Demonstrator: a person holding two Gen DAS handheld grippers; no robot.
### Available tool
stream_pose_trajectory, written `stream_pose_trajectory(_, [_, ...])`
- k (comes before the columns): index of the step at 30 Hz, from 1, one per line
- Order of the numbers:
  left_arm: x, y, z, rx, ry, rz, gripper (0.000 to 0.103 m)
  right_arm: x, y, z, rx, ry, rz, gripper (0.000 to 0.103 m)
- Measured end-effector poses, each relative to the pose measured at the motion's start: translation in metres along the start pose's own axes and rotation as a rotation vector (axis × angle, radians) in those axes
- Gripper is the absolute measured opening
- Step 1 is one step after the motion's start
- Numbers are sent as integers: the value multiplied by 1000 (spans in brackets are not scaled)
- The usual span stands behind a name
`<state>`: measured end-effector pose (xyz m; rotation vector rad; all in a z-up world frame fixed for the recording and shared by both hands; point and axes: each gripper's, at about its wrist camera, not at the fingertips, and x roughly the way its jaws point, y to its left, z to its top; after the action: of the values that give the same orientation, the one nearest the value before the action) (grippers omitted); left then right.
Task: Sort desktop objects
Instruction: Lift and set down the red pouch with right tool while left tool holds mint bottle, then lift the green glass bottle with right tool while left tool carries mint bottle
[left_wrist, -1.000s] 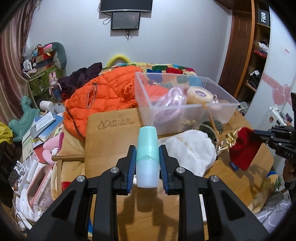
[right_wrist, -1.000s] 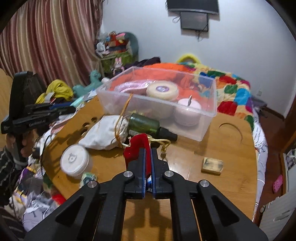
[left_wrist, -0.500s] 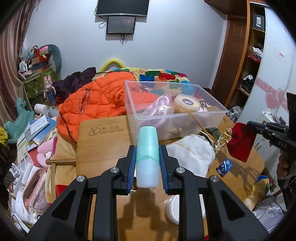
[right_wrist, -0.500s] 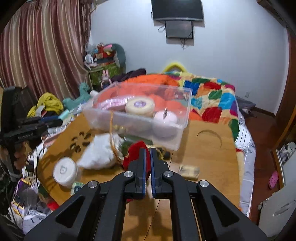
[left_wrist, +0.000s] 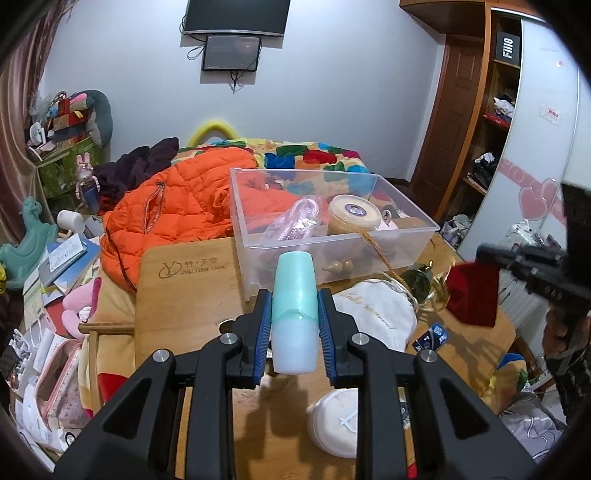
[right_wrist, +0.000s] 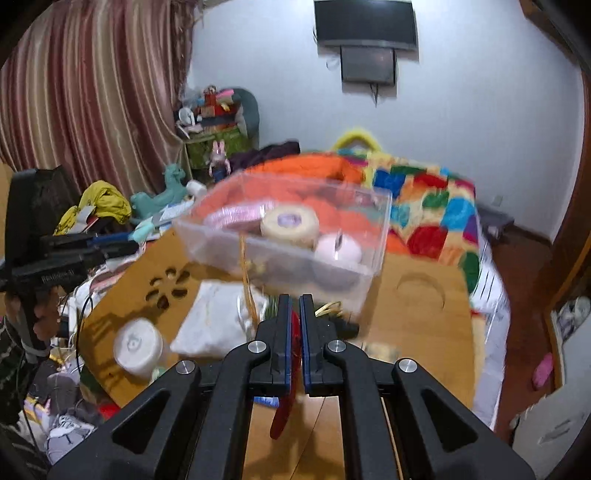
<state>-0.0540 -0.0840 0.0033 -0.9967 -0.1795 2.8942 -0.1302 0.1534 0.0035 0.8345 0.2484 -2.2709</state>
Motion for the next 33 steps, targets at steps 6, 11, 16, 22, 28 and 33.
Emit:
stream_pose_trajectory(6, [8, -7, -9, 3, 43, -24, 24, 13, -17, -36, 37, 150, -4, 6])
stream_pose_trajectory(11, [14, -19, -16, 12, 67, -56, 24, 19, -21, -51, 22, 227, -5, 55])
stream_pose_trajectory(16, [17, -30, -19, 26, 73, -72, 24, 23, -17, -49, 4, 206, -29, 70])
stream_pose_trajectory(22, [17, -32, -18, 29, 73, -73, 24, 39, -24, -33, 97, 209, 72, 79])
stream_pose_trajectory(28, [17, -32, -16, 22, 68, -71, 24, 64, -23, -26, 101, 193, 42, 59])
stream_pose_trajectory(33, [15, -30, -9, 13, 38, -68, 24, 54, -23, -24, 129, 146, 68, 59])
